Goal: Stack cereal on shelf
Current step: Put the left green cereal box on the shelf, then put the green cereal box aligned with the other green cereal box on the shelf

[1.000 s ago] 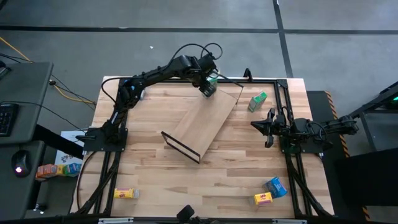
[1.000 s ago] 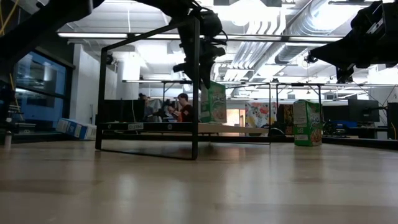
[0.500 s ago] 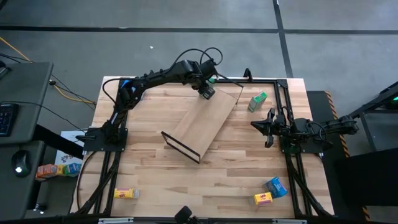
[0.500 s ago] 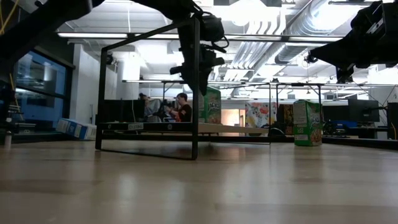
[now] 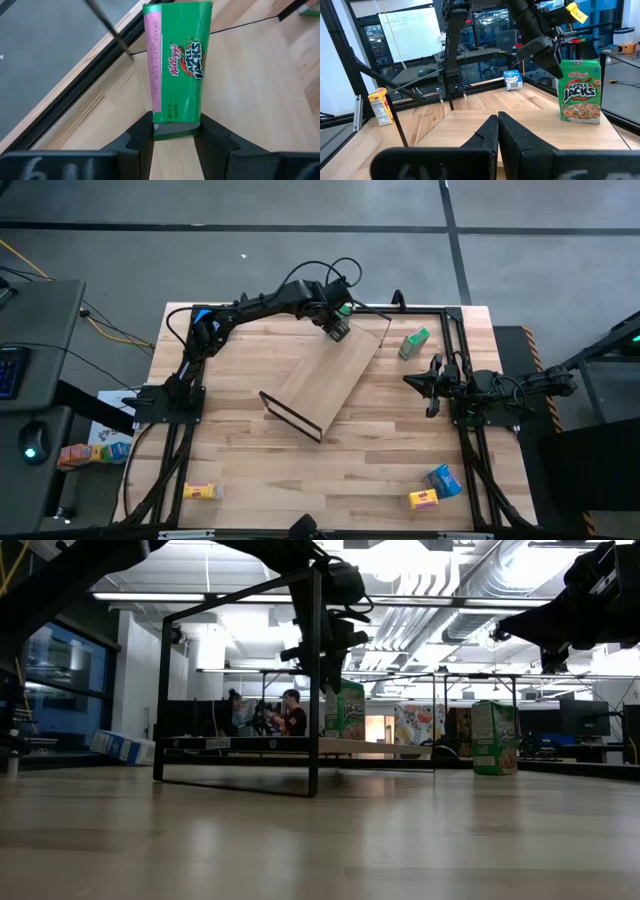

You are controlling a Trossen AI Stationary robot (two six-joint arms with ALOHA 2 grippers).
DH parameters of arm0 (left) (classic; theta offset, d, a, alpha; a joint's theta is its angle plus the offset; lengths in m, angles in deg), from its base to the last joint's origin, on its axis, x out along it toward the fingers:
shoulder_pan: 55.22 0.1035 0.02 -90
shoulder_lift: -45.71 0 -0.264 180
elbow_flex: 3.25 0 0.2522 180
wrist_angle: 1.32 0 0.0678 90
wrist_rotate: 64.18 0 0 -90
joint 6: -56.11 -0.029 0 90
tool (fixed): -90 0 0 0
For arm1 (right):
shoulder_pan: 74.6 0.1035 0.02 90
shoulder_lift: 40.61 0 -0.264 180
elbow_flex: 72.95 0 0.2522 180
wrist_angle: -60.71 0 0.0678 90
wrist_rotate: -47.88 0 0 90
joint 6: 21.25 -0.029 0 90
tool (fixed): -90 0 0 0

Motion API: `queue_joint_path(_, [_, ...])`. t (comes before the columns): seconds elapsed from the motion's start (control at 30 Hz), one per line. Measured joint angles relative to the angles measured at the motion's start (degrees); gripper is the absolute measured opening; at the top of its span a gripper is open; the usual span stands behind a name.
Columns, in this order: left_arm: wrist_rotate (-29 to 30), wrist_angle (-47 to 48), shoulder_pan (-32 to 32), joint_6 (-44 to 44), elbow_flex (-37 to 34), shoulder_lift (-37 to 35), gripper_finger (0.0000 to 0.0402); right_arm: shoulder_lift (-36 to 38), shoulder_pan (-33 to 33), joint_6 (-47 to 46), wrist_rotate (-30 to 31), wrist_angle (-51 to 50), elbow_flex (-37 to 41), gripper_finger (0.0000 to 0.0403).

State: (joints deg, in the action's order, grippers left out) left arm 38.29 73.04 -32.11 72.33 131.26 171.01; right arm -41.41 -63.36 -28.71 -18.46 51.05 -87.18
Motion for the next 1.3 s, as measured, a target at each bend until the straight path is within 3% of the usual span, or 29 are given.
queue_joint_path(0.27, [-0.32, -0.15, -0.41, -1.38, -0.01, 0.02, 0.0114, 0.00, 0.00, 0.00, 0.00, 0.00, 0.00, 0.0000])
queue_joint_path(0.8, [-2.72, 1.93, -0.41, -3.00, 0.03, 0.11, 0.0202, 0.00, 0.00, 0.00, 0.00, 0.00, 0.02, 0.0000])
queue_joint_path(1.3, [-6.31, 7.65, -0.26, -6.00, 0.54, -3.51, 0.0207, 0.04, -0.02, 0.00, 0.00, 0.01, 0.00, 0.0000])
